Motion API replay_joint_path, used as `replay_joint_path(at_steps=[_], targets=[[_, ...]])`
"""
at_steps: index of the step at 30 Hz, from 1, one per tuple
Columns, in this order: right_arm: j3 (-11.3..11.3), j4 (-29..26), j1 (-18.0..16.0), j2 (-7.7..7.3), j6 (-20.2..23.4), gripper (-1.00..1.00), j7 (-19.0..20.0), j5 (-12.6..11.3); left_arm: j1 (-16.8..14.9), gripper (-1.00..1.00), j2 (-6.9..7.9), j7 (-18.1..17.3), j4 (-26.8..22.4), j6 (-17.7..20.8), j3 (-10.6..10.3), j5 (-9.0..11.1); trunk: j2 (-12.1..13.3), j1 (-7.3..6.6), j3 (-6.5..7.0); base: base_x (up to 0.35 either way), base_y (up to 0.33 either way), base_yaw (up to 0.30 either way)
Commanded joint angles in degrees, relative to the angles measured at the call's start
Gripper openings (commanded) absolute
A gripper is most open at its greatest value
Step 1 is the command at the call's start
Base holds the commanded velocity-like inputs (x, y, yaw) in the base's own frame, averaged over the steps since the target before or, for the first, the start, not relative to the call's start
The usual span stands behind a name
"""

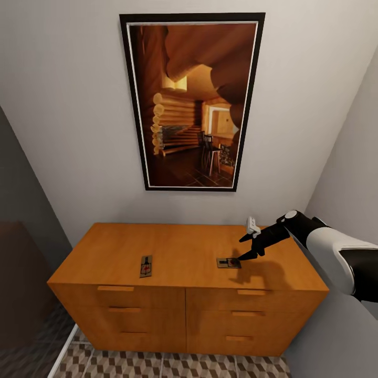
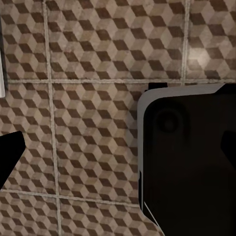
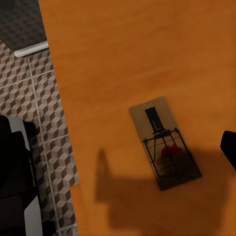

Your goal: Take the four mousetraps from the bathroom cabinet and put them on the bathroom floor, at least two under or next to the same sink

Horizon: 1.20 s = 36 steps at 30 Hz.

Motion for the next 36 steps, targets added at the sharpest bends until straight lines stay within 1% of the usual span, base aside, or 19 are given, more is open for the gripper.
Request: replay_joint_path(at_steps=[1, 12, 22, 36], targets=[[0.45, -0.02, -0.05, -0.01, -0.53, 1.0, 0.06, -0.23, -0.09, 1.0, -0.03, 0.03, 0.22, -0.37, -0.49, 0.48, -0.13, 0.04, -0.13, 0.0, 0.0, 0.0], [0.45, -0.02, -0.05, 0.04, -0.53, 1.0, -0.49, -0.27, -0.14, 1.0, -0.03, 0.03, 0.22, -0.37, -0.49, 0.47, -0.13, 0.04, -0.27, 0.0, 0.0, 0.0], [0.45, -0.02, -0.05, 0.31, -0.52, 1.0, -1.42, -0.28, -0.11, 1.0, -0.03, 0.03, 0.22, -0.37, -0.49, 0.48, -0.13, 0.04, -0.83, 0.0, 0.0, 0.0], [0.45, -0.02, -0.05, 0.39, -0.52, 1.0, -1.61, -0.29, -0.11, 1.0, -0.03, 0.03, 0.22, -0.37, -0.49, 0.46, -0.13, 0.04, -1.75, 0.0, 0.0, 0.0]])
